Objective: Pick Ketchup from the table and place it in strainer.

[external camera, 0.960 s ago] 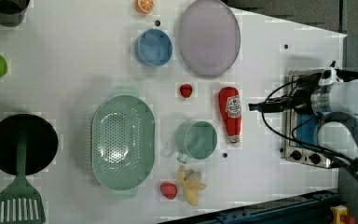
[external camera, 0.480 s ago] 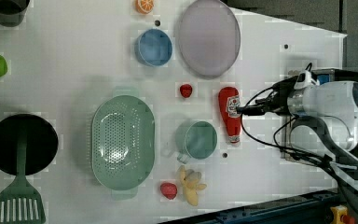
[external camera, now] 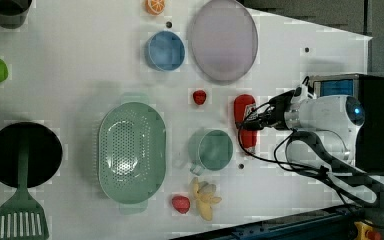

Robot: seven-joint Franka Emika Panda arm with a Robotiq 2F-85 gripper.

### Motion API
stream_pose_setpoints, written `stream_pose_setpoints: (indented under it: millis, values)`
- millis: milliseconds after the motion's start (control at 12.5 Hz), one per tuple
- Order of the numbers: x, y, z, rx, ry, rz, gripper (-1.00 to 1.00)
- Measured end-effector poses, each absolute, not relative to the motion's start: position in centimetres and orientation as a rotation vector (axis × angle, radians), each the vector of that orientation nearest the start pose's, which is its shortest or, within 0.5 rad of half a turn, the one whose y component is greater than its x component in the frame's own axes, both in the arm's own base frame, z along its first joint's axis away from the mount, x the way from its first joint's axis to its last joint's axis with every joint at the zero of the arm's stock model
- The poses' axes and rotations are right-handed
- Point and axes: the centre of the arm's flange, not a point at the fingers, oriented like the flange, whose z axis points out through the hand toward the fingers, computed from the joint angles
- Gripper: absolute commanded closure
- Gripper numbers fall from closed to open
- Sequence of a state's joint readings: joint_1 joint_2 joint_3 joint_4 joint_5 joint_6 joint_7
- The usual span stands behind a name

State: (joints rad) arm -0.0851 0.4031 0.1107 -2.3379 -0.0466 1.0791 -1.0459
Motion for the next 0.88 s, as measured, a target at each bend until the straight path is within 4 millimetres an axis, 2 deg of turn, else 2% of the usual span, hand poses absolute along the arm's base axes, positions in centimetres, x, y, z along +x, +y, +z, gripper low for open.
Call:
stream_pose_setpoints:
  millis: [160,560,720,880]
  values:
    - [49.5,1.7,14.7,-3.064,-0.490,0.129,-0.22]
    - [49.5,1.6,15.8,-3.072,-0.493,0.142,-0.22]
    - [49.2,1.0,18.3,-3.074,-0.484,0.221,-0.22]
    - [49.3,0.8,23.6,-3.084,-0.477,0.279,-0.22]
